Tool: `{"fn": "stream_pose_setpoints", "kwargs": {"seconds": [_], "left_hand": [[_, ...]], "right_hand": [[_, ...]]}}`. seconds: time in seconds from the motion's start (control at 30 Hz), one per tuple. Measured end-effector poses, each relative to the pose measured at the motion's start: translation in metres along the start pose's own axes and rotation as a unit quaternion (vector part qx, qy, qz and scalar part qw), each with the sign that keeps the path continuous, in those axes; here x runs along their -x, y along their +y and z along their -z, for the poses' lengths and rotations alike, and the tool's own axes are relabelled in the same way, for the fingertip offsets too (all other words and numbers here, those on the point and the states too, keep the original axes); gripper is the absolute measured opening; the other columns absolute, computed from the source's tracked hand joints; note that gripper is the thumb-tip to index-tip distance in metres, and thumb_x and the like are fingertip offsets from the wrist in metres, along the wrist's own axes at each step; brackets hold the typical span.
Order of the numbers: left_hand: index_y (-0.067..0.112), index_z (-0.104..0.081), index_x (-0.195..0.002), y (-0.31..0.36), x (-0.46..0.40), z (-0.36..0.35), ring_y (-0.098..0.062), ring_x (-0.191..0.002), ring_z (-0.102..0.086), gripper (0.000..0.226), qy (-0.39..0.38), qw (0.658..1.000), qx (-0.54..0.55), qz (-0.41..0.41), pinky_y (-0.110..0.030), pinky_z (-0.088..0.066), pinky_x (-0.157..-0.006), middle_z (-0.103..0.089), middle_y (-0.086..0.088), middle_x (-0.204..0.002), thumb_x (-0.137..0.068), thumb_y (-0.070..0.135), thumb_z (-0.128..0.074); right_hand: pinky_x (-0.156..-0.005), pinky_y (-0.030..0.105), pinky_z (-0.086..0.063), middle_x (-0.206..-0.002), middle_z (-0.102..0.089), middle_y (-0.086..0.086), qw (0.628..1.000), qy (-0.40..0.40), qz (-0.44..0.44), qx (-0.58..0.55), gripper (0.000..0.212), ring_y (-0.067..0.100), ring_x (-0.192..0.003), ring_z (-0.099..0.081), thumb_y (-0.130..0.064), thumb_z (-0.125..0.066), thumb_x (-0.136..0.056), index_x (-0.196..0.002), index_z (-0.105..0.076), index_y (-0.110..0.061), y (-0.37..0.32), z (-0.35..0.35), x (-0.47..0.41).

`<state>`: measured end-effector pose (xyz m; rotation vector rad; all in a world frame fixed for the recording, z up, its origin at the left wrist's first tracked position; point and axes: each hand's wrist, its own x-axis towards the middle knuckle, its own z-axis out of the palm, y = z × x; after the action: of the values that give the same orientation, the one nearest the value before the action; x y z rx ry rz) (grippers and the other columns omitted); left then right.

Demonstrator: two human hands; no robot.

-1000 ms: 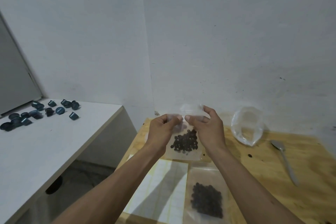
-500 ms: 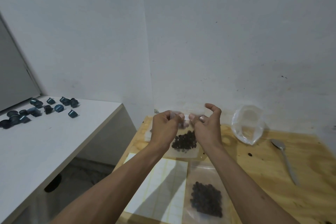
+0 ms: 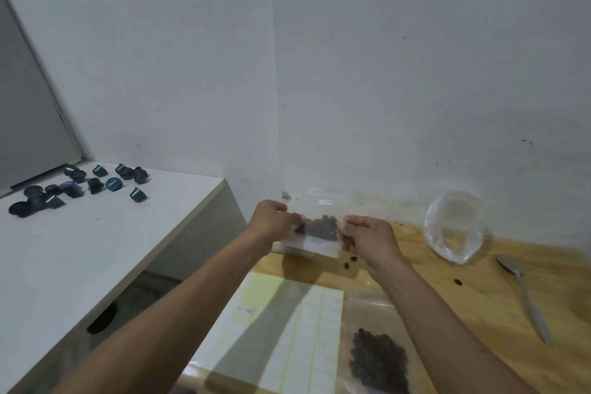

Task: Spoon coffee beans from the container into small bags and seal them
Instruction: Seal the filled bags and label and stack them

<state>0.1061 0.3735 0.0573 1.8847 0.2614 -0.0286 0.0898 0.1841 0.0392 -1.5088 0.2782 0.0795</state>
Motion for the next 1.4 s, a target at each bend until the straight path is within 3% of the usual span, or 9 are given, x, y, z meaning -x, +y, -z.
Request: {"fn": "stream_pose_setpoints", "kwargs": {"seconds": [0.17,0.3,0.43,0.6,0.8,0.97,1.1,1.2,1.4], "left_hand": [[0.015,-0.070,-0.075,0.002,-0.018,0.017,-0.021,-0.087,-0.065,0.016,0.050,0.998,-0.023,-0.021,-0.033,-0.052,-0.082,-0.070,-0.008,-0.094,-0.085,0.011,-0.082],[0.001,-0.070,-0.121,-0.012,-0.039,0.023,-0.029,-0.115,-0.064,0.043,0.080,0.996,-0.043,-0.017,-0.037,-0.053,-0.099,-0.070,-0.014,-0.122,-0.085,0.021,-0.084],[0.000,-0.070,-0.122,-0.039,-0.056,0.015,-0.033,-0.114,-0.066,0.056,0.090,0.993,-0.081,-0.014,-0.047,-0.053,-0.101,-0.071,-0.015,-0.123,-0.080,0.034,-0.087],[0.008,-0.064,-0.060,-0.058,-0.067,0.006,-0.021,-0.055,-0.044,0.038,0.088,0.991,-0.101,-0.004,-0.033,-0.033,-0.059,-0.045,-0.004,-0.055,-0.080,0.034,-0.085],[-0.003,-0.076,-0.086,-0.061,-0.069,0.009,-0.023,-0.065,-0.053,0.042,0.076,0.992,-0.100,-0.007,-0.034,-0.038,-0.062,-0.059,-0.008,-0.068,-0.081,0.038,-0.084],[0.009,-0.060,-0.139,-0.058,-0.047,0.008,-0.029,-0.120,-0.062,0.067,0.138,0.981,-0.124,-0.061,-0.045,-0.051,-0.101,-0.064,-0.010,-0.134,-0.087,0.047,-0.077],[0.015,-0.065,-0.130,-0.042,-0.010,0.007,-0.023,-0.113,-0.060,0.046,0.194,0.964,-0.125,-0.134,-0.041,-0.051,-0.095,-0.065,-0.003,-0.120,-0.091,0.040,-0.072],[0.018,-0.070,-0.118,-0.031,0.017,0.000,-0.020,-0.100,-0.063,0.032,0.183,0.961,-0.126,-0.165,-0.044,-0.053,-0.090,-0.068,0.002,-0.103,-0.092,0.037,-0.070],[0.012,-0.075,-0.112,-0.020,0.066,-0.031,-0.017,-0.093,-0.066,0.040,-0.007,0.958,-0.239,-0.156,-0.026,-0.045,-0.069,-0.069,0.001,-0.095,-0.088,0.044,-0.076]], "right_hand": [[-0.087,0.039,-0.061,-0.117,-0.069,0.009,0.992,0.001,0.049,0.119,0.047,0.023,-0.096,-0.071,-0.018,-0.075,-0.090,-0.134,-0.062,-0.008,-0.007,-0.023,-0.016],[-0.105,0.044,-0.050,-0.131,-0.065,0.008,0.965,-0.021,0.084,0.248,0.063,0.025,-0.118,-0.063,-0.027,-0.076,-0.088,-0.144,-0.053,-0.011,-0.011,-0.047,-0.019],[-0.099,0.042,-0.052,-0.115,-0.069,0.009,0.944,-0.006,0.087,0.319,0.059,0.026,-0.110,-0.064,-0.027,-0.072,-0.091,-0.142,-0.053,-0.004,0.001,-0.061,-0.026],[-0.080,0.034,-0.046,-0.116,-0.066,0.009,0.919,-0.011,0.073,0.387,0.048,0.027,-0.106,-0.062,-0.036,-0.064,-0.096,-0.129,-0.059,-0.001,0.009,-0.062,-0.025],[-0.089,0.042,-0.050,-0.114,-0.069,0.015,0.923,0.003,0.078,0.376,0.051,0.031,-0.105,-0.063,-0.036,-0.066,-0.094,-0.127,-0.060,0.003,0.011,-0.063,-0.026],[-0.090,0.041,-0.052,-0.117,-0.069,0.012,0.929,0.002,0.090,0.358,0.049,0.027,-0.103,-0.064,-0.035,-0.067,-0.094,-0.131,-0.060,-0.003,0.004,-0.053,-0.016],[-0.091,0.038,-0.052,-0.102,-0.066,0.005,0.928,0.005,0.103,0.357,0.052,0.021,-0.097,-0.061,-0.035,-0.066,-0.095,-0.136,-0.058,-0.004,-0.006,-0.035,-0.006],[-0.090,0.033,-0.048,-0.124,-0.067,0.010,0.923,0.007,0.108,0.369,0.051,0.025,-0.114,-0.062,-0.035,-0.066,-0.095,-0.136,-0.060,-0.006,-0.012,-0.017,0.006],[-0.094,0.034,-0.050,-0.134,-0.065,0.008,0.898,-0.007,0.093,0.431,0.050,0.025,-0.114,-0.064,-0.037,-0.068,-0.093,-0.132,-0.065,-0.007,-0.018,0.030,0.037]]}}
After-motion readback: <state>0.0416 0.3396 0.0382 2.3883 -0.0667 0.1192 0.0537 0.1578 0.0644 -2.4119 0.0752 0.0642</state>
